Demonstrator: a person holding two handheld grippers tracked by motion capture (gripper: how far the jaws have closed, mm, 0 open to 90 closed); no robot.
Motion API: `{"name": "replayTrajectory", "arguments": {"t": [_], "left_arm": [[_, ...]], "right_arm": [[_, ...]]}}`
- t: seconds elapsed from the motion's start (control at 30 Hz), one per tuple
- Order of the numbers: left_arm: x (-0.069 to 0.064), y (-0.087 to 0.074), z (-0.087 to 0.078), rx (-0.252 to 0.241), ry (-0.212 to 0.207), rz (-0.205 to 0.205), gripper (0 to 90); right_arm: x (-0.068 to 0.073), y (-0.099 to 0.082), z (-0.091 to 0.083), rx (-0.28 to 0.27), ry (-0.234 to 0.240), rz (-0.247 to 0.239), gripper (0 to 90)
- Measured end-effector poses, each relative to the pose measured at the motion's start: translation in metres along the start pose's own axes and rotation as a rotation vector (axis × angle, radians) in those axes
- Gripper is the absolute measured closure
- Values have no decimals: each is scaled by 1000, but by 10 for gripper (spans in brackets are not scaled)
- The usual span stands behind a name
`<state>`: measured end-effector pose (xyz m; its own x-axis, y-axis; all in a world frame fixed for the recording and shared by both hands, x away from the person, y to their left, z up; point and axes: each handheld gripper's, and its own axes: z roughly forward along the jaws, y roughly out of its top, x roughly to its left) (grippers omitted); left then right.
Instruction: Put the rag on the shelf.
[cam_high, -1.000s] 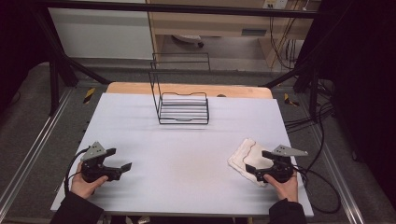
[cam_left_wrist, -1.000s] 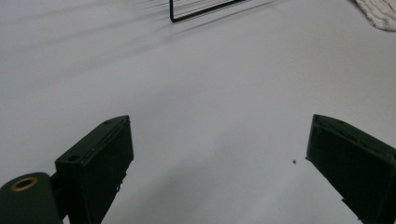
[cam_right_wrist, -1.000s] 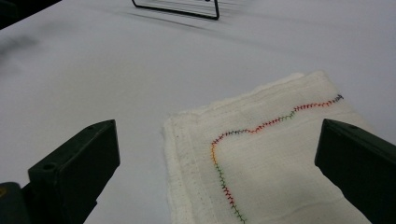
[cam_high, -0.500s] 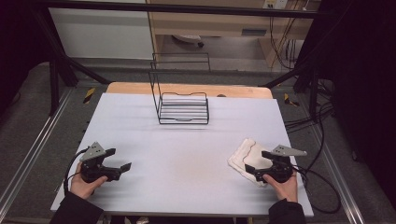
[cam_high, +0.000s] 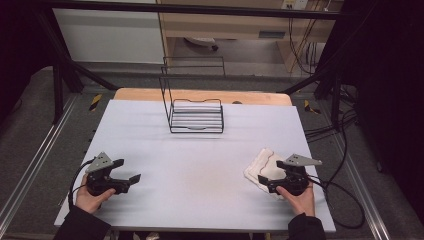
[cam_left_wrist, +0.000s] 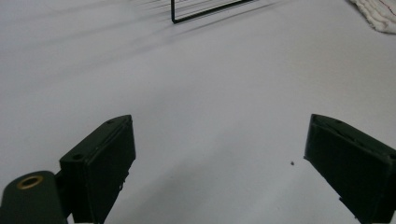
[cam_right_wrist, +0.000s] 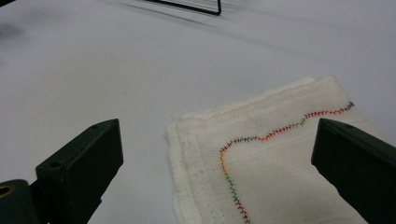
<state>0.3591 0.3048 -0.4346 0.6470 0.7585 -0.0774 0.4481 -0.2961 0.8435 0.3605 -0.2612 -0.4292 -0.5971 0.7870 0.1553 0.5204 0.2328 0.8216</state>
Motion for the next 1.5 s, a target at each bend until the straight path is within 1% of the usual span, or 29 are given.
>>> {"name": "replayTrajectory", "arguments": {"t": [0.1, 0.27, 0.3, 0.47, 0.57, 0.73, 0.77, 0.83, 0.9, 1.03, 1.07, 1.1, 1.17, 1.23, 1.33, 1.4, 1.5], "left_arm": [[0, 0, 0, 2, 4, 2, 86], [-1, 0, 0, 4, 6, 5, 88], [-1, 0, 0, 5, 6, 5, 88], [-1, 0, 1, 8, 6, 7, 91], [-1, 0, 1, 10, 5, 9, 92], [-2, 0, 2, 13, 5, 12, 94], [-2, 0, 2, 13, 6, 12, 94], [-2, 0, 1, 12, 6, 11, 95], [-2, 0, 1, 12, 7, 12, 96], [-2, 0, 1, 13, 8, 11, 97], [-2, 0, 1, 12, 9, 11, 98], [-2, 0, 1, 12, 9, 11, 98], [-2, 0, 1, 11, 10, 9, 99], [-2, 0, 1, 12, 11, 12, 99], [-2, 0, 1, 13, 12, 13, 99], [-2, 0, 1, 11, 12, 10, 100], [-2, 0, 0, 5, 13, 9, 100]], "right_arm": [[5, 3, 4, 8, -9, -3, 62], [15, 7, 13, 32, -32, -34, 124], [17, 7, 15, 43, -36, -28, 148], [25, 7, 26, 84, -27, -51, 269], [28, 8, 33, 94, -25, -72, 372], [30, 9, 41, 118, -31, -83, 524], [30, 9, 43, 122, -30, -94, 538], [30, 9, 46, 137, -53, -99, 562], [29, 8, 49, 151, -75, -109, 565], [30, 5, 52, 160, -97, -126, 575], [31, 5, 53, 159, -103, -142, 575], [31, 4, 53, 158, -106, -144, 574], [32, 4, 54, 158, -115, -163, 571], [34, 3, 55, 166, -125, -188, 557], [38, 2, 56, 172, -146, -219, 565], [39, 2, 57, 176, -165, -245, 594], [39, 3, 57, 183, -186, -240, 670]]}}
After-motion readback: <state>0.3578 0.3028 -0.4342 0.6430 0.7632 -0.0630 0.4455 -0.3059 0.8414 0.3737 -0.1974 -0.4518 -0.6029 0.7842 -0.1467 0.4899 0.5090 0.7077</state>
